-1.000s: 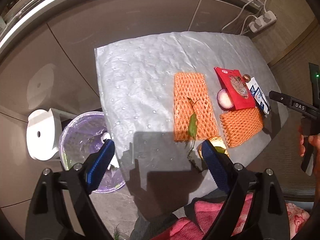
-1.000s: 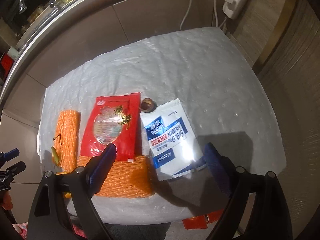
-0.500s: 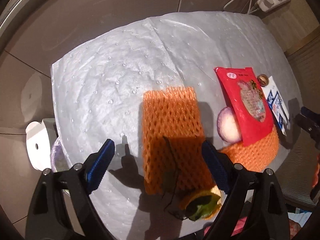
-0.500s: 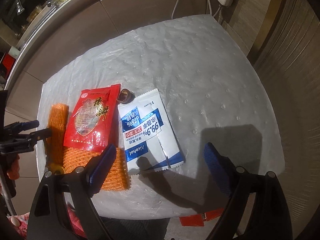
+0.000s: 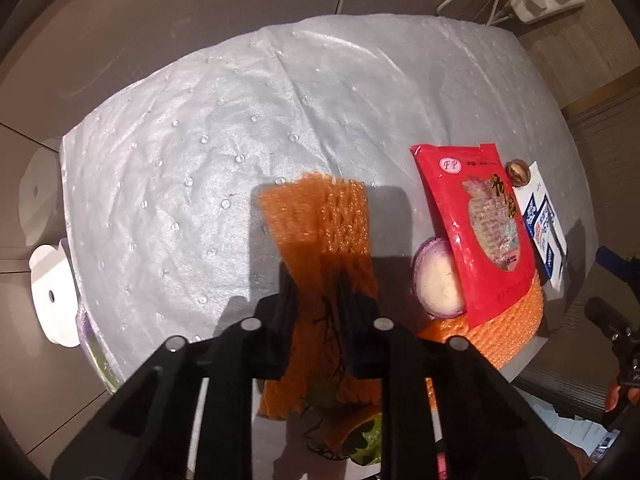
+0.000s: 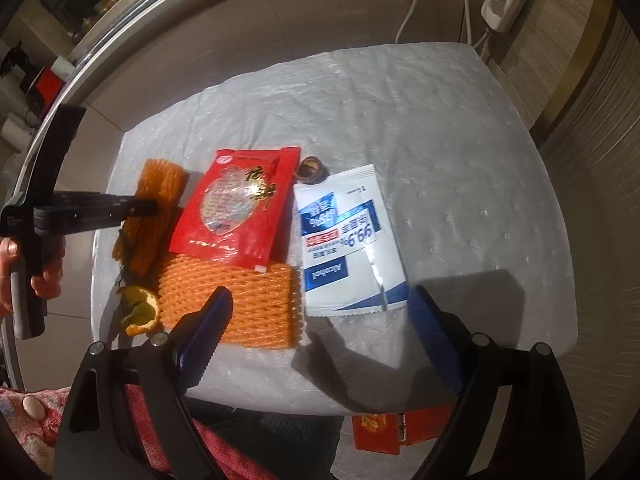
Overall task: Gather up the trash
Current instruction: 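Grasp the orange foam net with the left tool and lift it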
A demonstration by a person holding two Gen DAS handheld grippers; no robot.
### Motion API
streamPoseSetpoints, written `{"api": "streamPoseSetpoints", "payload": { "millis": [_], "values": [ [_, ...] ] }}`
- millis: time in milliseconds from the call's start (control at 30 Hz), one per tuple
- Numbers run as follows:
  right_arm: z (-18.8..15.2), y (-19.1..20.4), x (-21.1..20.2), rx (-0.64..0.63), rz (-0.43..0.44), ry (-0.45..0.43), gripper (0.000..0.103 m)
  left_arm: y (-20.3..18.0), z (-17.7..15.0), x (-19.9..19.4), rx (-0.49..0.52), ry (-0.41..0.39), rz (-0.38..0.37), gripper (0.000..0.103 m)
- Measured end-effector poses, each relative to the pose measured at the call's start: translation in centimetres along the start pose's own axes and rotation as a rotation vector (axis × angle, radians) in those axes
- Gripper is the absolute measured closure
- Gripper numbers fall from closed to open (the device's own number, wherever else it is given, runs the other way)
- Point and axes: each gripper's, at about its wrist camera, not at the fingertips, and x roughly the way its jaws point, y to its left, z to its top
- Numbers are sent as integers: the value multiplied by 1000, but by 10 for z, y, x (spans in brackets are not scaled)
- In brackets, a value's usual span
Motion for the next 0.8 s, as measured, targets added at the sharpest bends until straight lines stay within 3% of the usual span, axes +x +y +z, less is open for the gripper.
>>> {"api": "streamPoseSetpoints", "payload": {
  "millis": [333,567,633,733,800],
  "values": [
    [-24,49,20,-58,98,27,14,12,0,-77,-16,-188,-150,90],
    [-27,60,48,-1,63,38,15,21,-10,-111,-31,-270,-205,90],
    [-26,62,52,8,45,37,20,24,-11,-111,-29,-269,-198,90],
    [-26,64,53,3,7,34,37,32,-12,-106,-50,-251,-210,90],
    [-26,63,52,-2,-7,36,57,36,-11,-103,-72,-242,-229,90]
  ]
}}
